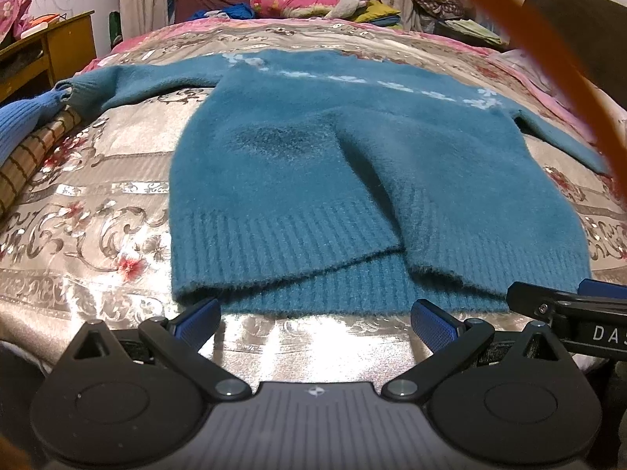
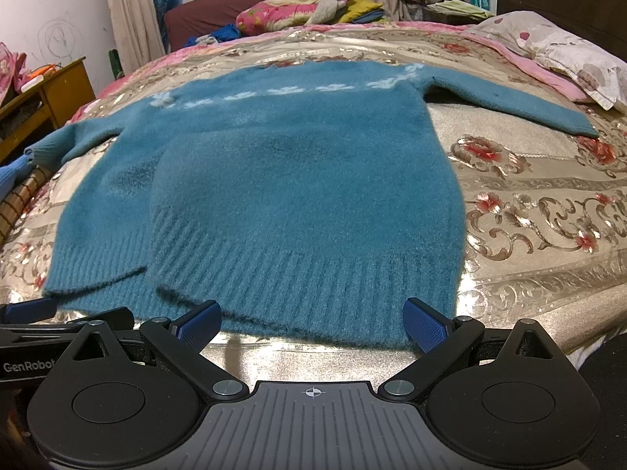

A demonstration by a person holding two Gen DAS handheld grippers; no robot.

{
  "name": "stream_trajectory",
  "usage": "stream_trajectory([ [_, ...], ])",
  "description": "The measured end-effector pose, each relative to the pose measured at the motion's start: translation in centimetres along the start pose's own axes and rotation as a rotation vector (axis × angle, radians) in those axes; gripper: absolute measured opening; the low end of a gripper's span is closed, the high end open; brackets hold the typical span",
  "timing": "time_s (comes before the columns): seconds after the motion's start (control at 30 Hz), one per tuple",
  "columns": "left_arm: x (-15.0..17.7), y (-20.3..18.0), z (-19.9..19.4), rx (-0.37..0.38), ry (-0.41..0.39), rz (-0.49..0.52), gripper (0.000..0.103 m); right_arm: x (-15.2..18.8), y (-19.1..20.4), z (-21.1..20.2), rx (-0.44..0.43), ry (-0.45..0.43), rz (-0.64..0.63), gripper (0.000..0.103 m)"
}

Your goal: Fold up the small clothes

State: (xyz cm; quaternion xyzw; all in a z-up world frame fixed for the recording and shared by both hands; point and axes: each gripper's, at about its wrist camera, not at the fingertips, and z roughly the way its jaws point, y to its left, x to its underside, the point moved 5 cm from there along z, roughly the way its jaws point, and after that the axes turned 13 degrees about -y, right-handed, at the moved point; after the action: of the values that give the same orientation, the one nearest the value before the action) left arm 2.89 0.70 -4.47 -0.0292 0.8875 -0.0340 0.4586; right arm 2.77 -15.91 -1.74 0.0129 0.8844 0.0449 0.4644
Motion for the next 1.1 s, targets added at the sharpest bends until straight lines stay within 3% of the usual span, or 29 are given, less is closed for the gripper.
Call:
stream_trajectory([
  [0.77,0.04,0.58,-0.13,-0.002,0.012,-0.035,0.103,0.38,0.21,0.36,0.003,0.002,-0.006,0.099],
  [1.1,-0.42,0.39,-0.34,-0.02,-0.016,-0.004,0.103,0.41,0.35,0.44,0.002,0.004,-0.012,0.099],
])
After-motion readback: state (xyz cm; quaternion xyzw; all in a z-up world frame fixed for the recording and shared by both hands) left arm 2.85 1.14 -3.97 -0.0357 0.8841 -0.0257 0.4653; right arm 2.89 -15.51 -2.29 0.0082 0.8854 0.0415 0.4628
